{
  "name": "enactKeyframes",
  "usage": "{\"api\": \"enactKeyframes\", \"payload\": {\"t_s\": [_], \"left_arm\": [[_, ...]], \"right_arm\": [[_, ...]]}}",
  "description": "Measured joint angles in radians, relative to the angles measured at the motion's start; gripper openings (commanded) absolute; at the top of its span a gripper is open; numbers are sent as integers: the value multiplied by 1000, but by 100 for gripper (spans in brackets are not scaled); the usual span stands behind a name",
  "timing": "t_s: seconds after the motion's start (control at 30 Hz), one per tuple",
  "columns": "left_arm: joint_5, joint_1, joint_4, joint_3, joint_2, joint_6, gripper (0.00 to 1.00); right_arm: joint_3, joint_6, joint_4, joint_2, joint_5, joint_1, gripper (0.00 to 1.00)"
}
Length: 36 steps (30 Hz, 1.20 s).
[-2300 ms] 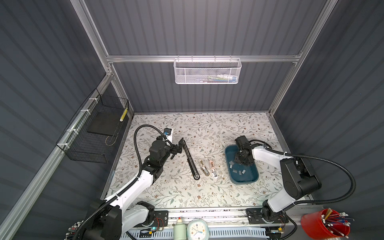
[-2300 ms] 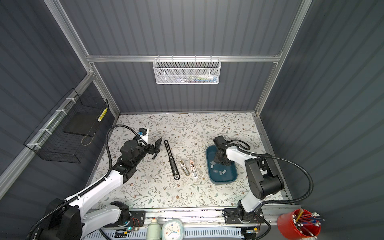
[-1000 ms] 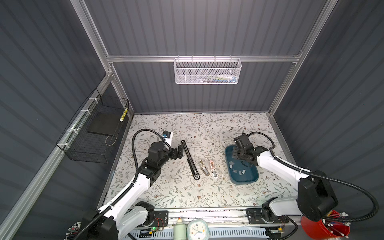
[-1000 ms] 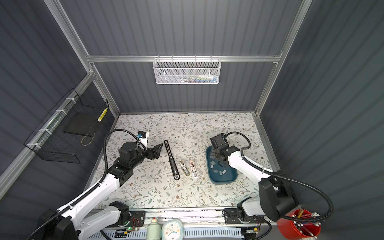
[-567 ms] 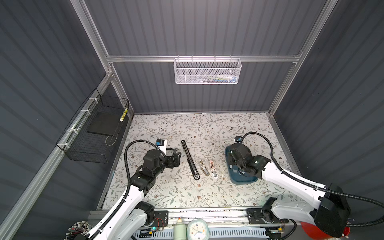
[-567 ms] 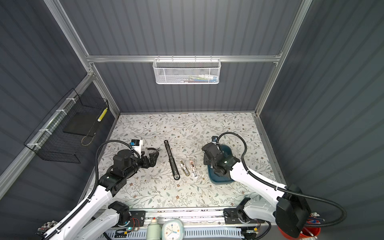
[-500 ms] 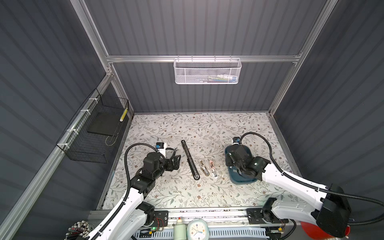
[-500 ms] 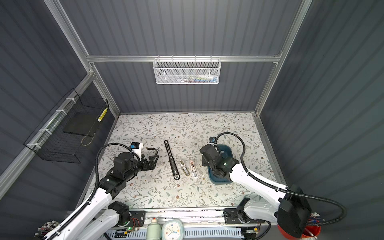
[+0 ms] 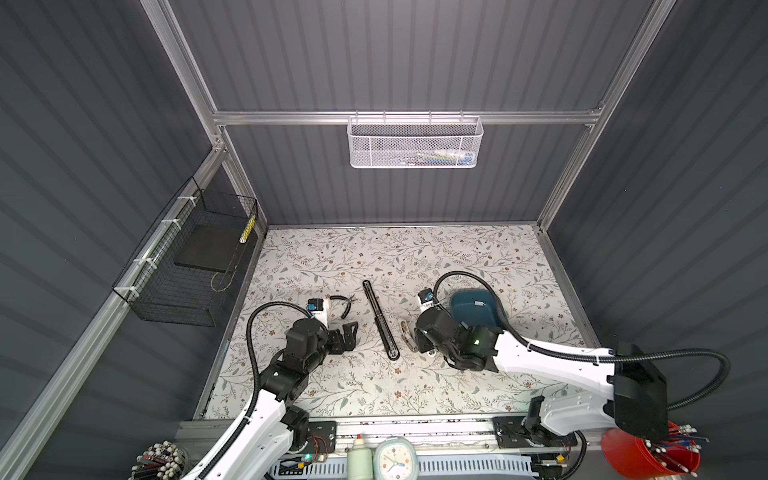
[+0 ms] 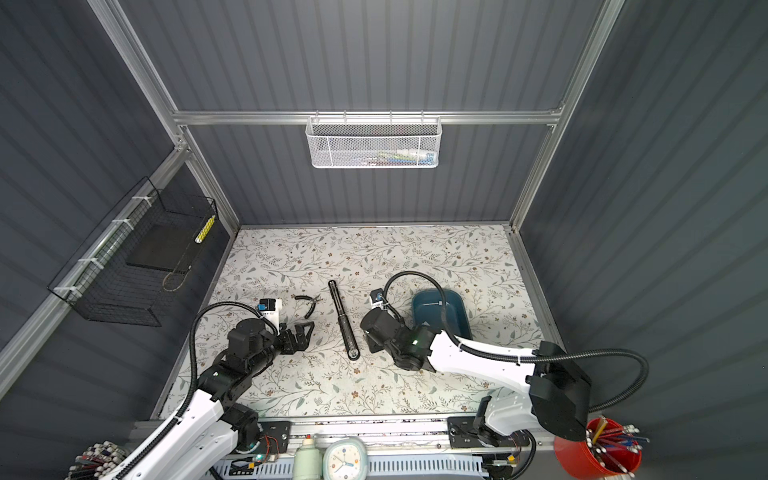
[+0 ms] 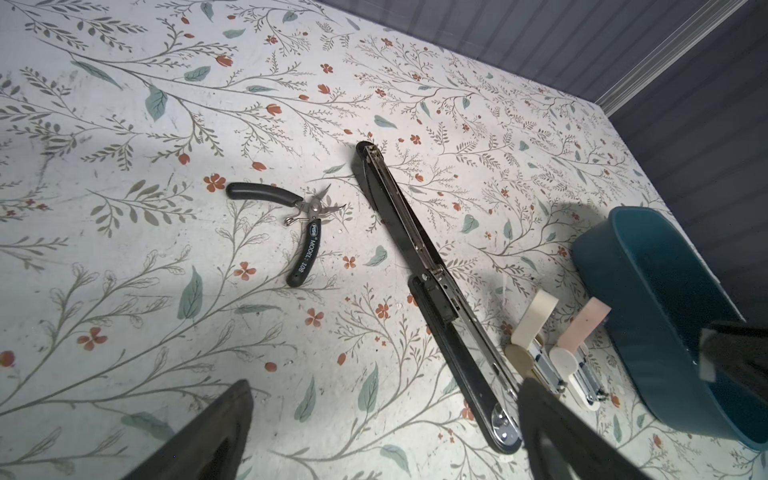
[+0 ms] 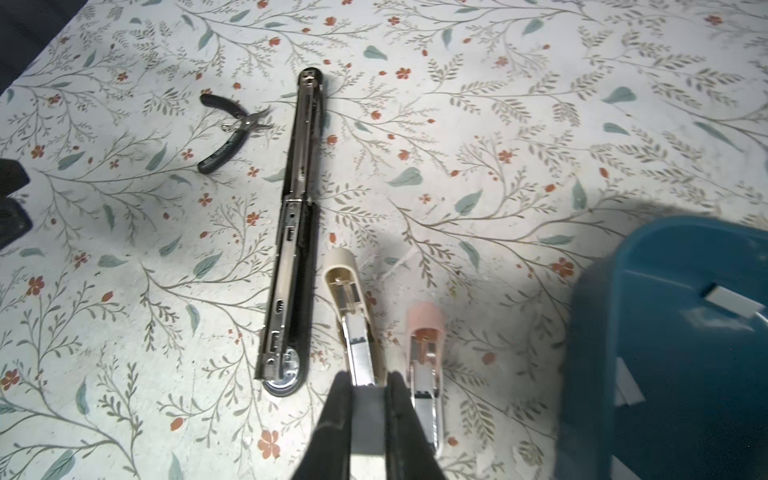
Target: Load the staples into the stapler
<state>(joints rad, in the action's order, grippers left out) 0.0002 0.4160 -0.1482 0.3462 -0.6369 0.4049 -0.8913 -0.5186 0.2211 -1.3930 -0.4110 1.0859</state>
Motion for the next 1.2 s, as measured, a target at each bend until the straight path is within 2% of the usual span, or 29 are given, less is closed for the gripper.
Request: {"api": "enactKeyframes", "payload": {"t_s": [0.2, 0.53, 1.2], "left_arm": [[0, 0, 14, -2, 6, 0, 99], [1, 0, 14, -7, 0, 0, 99], [2, 0, 15, -10, -7, 0, 99]], "right_arm": [[-59, 47, -61, -95, 16, 64, 8], [-107, 74, -118, -232, 53, 74, 8], [-110, 129, -207, -280, 116, 72, 7]]}}
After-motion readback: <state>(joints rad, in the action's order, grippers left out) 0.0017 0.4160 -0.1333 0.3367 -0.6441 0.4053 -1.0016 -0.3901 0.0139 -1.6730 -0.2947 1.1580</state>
